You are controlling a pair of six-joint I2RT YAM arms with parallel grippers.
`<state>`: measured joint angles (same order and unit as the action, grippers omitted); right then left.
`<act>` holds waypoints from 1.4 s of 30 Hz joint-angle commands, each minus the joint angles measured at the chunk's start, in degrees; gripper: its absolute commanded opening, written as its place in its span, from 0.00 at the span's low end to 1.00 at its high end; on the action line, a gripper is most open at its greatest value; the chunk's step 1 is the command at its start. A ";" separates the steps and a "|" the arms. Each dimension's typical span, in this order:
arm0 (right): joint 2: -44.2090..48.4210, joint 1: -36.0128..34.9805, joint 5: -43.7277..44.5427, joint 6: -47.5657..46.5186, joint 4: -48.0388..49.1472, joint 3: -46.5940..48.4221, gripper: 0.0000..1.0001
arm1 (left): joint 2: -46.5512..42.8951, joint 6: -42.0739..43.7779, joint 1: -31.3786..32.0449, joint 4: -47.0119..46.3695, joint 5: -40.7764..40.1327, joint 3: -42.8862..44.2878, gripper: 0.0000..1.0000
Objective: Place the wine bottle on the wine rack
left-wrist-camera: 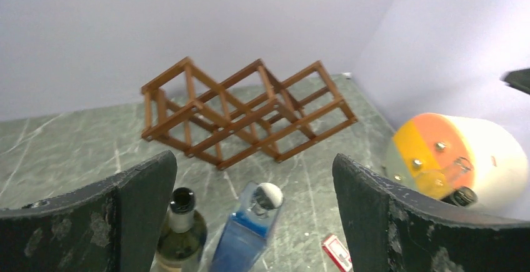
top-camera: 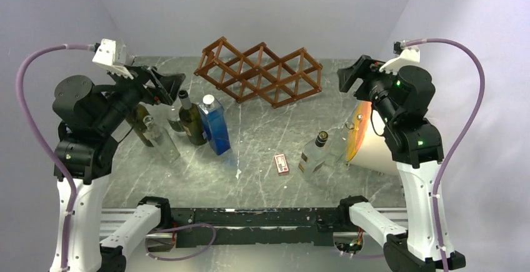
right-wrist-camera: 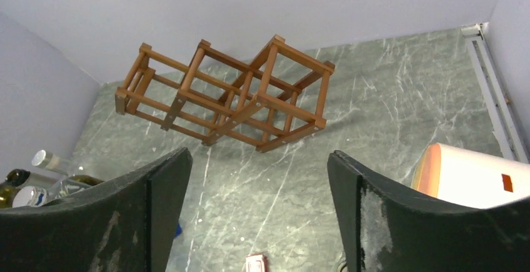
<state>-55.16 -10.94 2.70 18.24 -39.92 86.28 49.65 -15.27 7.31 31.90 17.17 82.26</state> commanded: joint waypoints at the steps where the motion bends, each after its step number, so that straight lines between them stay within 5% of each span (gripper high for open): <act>1: 0.36 1.09 -2.07 0.06 -4.50 1.66 0.89 | -1.47 -2.97 -1.16 -5.72 12.15 -1.47 0.99; 6: 1.66 1.37 -3.06 -0.53 -10.62 1.26 0.94 | -3.82 -6.81 -0.70 -15.60 27.33 -7.80 0.98; 10: 3.83 1.47 -7.03 -2.80 -15.01 0.18 0.90 | -5.95 -9.49 0.33 -21.82 35.06 -13.60 0.97; 20: 4.70 1.61 -8.79 -5.09 -24.12 -6.40 0.74 | -8.57 -6.82 1.99 -19.75 34.56 -16.50 0.99; 27: 5.96 1.65 -20.59 -8.64 -20.82 -12.90 0.75 | -7.14 -7.92 2.09 -21.12 35.72 -16.49 0.98; 31: 6.61 1.64 -22.73 -8.70 -18.38 -15.37 0.63 | -4.66 -9.86 2.08 -18.48 34.73 -13.09 0.94; 42: 6.94 1.08 -25.86 -11.74 -16.62 -17.31 0.69 | -0.81 -12.27 2.09 -24.34 35.38 -11.63 0.95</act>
<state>-49.10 -9.72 -20.56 8.54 -58.11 69.67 47.88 -25.02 9.10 12.78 50.87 70.57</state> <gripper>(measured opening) 0.683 0.949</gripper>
